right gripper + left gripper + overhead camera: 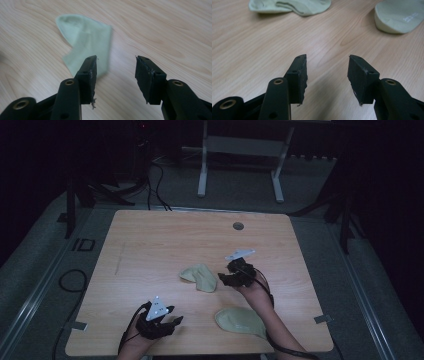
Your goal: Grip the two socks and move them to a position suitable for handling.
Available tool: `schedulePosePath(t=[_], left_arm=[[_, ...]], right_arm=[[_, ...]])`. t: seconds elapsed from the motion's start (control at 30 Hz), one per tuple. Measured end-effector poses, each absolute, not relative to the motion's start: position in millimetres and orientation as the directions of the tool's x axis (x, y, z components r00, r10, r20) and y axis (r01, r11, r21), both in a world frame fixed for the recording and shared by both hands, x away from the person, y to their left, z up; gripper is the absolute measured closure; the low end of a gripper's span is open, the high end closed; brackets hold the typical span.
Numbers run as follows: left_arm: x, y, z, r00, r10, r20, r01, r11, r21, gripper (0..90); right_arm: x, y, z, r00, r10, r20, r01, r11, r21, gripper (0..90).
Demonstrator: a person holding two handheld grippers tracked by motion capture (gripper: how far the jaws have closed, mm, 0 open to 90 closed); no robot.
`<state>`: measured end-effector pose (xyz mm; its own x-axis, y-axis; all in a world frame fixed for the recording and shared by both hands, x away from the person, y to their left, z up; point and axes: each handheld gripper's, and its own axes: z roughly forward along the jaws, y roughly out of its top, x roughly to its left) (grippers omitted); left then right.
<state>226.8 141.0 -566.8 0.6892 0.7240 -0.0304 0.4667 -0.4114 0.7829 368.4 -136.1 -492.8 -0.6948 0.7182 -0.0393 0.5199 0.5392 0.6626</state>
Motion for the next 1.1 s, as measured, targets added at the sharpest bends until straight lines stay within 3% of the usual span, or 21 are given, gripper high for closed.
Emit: schedulePosePath(t=[0.13, 0.27, 0.43, 0.6, 0.7, 0.83, 0.93, 1.1], left_arm=[[225, 145, -571, 0.680, 0.733, -0.028, 0.483, -0.418, 0.770, 44.4], [225, 146, -571, 0.680, 0.733, -0.033, 0.492, -0.422, 0.762, 32.3], [227, 146, -572, 0.676, 0.735, -0.050, 0.516, -0.424, 0.745, 10.4], [227, 146, -573, 0.672, 0.739, -0.049, 0.518, -0.422, 0.744, 6.7], [226, 145, -574, 0.673, 0.738, -0.045, 0.518, -0.427, 0.741, 6.7], [225, 144, -574, 0.675, 0.737, -0.028, 0.508, -0.437, 0.742, 6.7], [224, 143, -572, 0.674, 0.738, -0.025, 0.504, -0.434, 0.747, 6.7], [224, 143, -572, 0.674, 0.738, -0.030, 0.504, -0.430, 0.749, 6.7]], right_arm=[[379, -108, -502, -0.711, 0.703, -0.001, 0.535, 0.542, 0.648, 50.1], [389, -87, -515, -0.697, 0.716, 0.030, 0.559, 0.518, 0.647, 46.8], [402, -64, -533, -0.687, 0.725, 0.039, 0.582, 0.519, 0.626, 43.8], [405, -46, -548, -0.684, 0.729, -0.010, 0.576, 0.548, 0.607, 41.7], [406, -42, -554, -0.673, 0.737, -0.060, 0.564, 0.564, 0.603, 46.9], [404, -41, -553, -0.671, 0.736, -0.092, 0.549, 0.577, 0.604, 72.5], [404, -41, -551, -0.668, 0.737, -0.107, 0.551, 0.586, 0.594, 78.3], [403, -49, -540, -0.678, 0.728, -0.103, 0.551, 0.596, 0.584, 79.3]])
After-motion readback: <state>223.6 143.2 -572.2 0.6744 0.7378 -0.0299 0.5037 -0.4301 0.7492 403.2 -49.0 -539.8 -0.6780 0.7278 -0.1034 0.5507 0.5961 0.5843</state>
